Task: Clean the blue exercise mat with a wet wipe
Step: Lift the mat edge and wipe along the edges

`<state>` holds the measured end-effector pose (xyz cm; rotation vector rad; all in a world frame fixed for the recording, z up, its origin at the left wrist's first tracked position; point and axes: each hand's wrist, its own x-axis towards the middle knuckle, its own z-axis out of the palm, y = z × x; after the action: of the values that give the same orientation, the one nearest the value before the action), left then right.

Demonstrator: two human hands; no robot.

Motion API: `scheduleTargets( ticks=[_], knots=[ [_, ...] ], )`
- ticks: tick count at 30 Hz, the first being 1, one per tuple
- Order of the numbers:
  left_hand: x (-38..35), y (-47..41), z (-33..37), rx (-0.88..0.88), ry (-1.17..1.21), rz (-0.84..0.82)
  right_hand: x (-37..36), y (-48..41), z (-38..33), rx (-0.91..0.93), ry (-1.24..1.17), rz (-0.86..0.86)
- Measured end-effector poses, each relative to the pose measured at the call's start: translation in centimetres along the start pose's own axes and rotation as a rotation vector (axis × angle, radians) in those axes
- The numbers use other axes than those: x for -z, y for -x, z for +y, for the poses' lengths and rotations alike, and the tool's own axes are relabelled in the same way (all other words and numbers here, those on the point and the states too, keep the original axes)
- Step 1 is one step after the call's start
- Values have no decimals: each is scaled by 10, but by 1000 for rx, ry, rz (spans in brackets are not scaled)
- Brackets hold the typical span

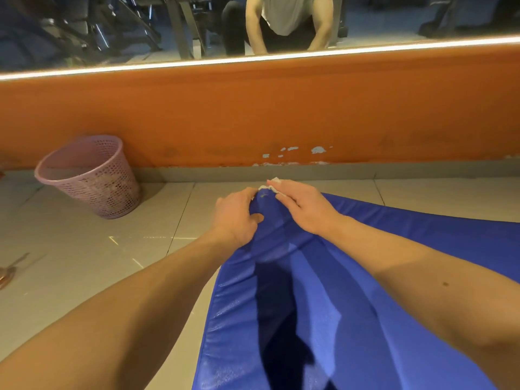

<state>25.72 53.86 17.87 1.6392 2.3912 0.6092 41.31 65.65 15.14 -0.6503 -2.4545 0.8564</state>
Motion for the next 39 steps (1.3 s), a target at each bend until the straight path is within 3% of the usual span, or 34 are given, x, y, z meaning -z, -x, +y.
scheduleTargets(
  ticks=[4,9,14,19,26,33,39],
  knots=[
    [4,9,9,41,-47,-8,14,25,23,-41,130,13],
    [12,19,22,82,-73,-16,28,38,27,-189,56,27],
    [21,30,49,51,-64,-21,14,45,-9,-60,8,73],
    [35,29,68,-51,-237,17,21,52,-19,86,114,62],
    [37,34,47,-146,-280,-76,35,58,10,-238,264,-26],
    [36,22,72,-185,-426,-143,53,44,-17,-377,10,327],
    [22,21,87,-106,-482,-86,79,42,-37,-468,-26,365]
  ],
)
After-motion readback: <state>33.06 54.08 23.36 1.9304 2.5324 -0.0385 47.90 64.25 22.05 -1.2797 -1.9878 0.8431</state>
